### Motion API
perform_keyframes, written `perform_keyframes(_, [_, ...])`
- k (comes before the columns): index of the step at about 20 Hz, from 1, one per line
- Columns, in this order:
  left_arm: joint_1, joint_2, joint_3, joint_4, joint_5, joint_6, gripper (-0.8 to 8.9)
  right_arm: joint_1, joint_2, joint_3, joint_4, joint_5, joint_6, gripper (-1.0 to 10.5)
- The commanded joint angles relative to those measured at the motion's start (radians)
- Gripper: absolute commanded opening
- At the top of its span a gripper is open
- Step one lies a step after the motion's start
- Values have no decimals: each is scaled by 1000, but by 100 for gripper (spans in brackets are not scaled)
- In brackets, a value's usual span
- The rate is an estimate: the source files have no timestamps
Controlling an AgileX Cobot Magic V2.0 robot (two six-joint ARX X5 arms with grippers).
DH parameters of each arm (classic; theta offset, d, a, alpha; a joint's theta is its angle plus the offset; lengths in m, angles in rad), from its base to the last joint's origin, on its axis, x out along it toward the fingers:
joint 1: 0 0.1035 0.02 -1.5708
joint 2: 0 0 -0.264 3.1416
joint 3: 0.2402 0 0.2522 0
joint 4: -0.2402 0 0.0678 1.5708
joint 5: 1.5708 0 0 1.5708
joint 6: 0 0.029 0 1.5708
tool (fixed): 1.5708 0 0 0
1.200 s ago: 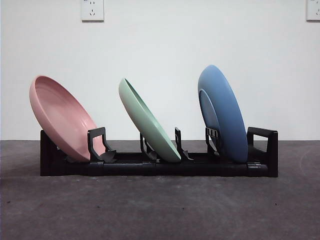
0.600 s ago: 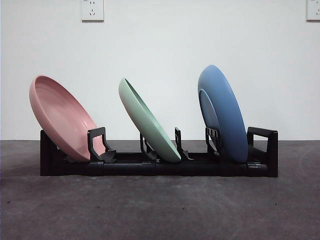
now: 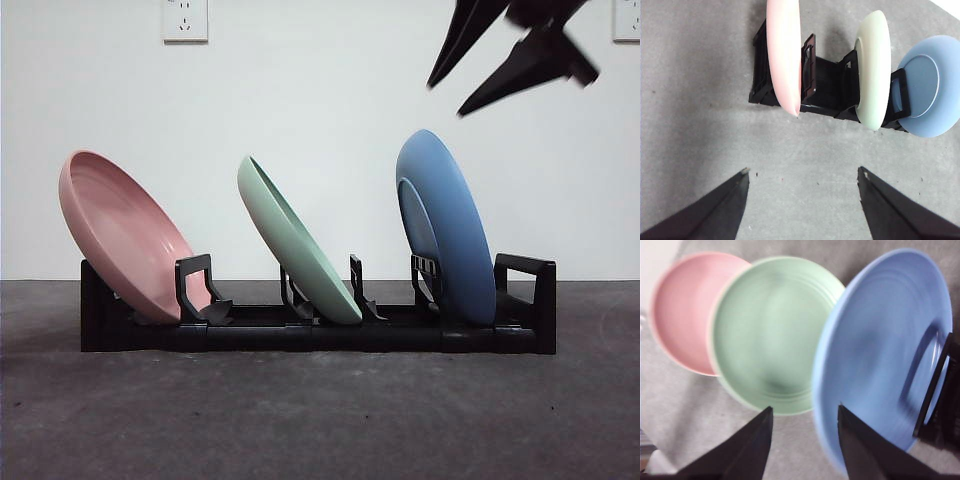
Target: Place the plate
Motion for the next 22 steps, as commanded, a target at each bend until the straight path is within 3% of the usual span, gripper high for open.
perform_keyframes(1, [-3, 5, 21, 13, 3, 15, 344, 13, 64, 39, 18, 3, -23, 206])
perform_keyframes(5, [-3, 5, 21, 13, 3, 19, 344, 27, 122, 48, 52, 6, -26, 184])
perform_keyframes(10, [-3, 5, 21, 14, 0, 40, 344, 38, 130, 48, 57, 5, -26, 7])
perform_keyframes(17, [-3, 5, 21, 14, 0, 41, 344, 36, 110, 74, 30, -35, -13, 8])
perform_keyframes(22, [-3, 5, 21, 14, 0, 41, 344, 37, 48, 213, -106, -67, -19, 8])
